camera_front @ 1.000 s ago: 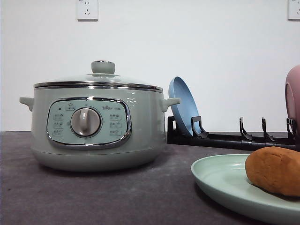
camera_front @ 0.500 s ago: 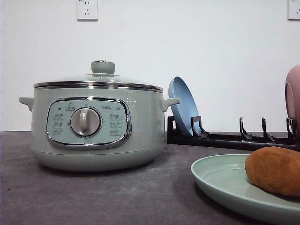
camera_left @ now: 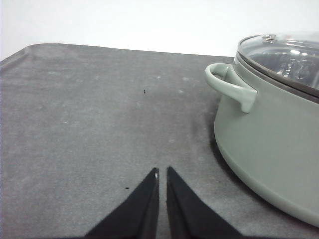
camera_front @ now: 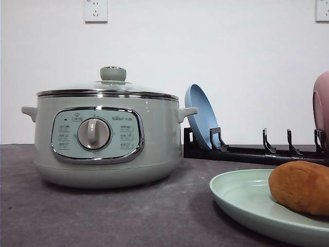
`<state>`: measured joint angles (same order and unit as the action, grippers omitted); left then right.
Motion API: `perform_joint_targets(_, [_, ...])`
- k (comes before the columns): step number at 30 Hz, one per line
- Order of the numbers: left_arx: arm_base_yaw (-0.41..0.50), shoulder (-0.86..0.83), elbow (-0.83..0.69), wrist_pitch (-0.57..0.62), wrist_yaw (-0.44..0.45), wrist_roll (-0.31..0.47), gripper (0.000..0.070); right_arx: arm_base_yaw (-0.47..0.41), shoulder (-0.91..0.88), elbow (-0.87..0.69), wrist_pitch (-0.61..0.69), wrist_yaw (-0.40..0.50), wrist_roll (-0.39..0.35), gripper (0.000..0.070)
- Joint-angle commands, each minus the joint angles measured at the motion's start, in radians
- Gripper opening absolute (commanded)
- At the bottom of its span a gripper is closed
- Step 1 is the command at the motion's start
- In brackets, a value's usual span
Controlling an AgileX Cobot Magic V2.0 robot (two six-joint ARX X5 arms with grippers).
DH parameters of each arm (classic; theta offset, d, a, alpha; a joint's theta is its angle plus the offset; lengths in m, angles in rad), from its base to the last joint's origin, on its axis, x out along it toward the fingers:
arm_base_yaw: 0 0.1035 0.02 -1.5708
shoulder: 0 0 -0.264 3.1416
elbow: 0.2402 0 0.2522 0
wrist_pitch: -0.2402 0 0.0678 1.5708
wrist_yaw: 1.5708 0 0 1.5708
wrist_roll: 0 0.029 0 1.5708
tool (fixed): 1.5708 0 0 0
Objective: Transfer potato from steamer to green plate
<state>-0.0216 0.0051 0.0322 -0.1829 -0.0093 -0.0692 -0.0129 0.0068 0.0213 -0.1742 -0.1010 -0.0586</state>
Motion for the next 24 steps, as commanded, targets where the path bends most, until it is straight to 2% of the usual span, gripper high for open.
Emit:
perform_joint_targets(1, [0.001,-0.002,-0.02,-0.006,-0.002,-0.003,0.0022,0.005,-0.003,-0.01,0.008,0.004,0.052,0.0013])
perform_joint_targets(7, [0.001,-0.002,-0.02,-0.006,-0.002,-0.003,0.0022,0.006,-0.003,-0.01,0.002,0.031,0.052,0.0013])
perform_joint_targets(24, [0.001,-0.002,-0.02,-0.006,-0.002,-0.003,0.0022,0.004,-0.003,-0.01,0.021,0.031,0.051,0.0013])
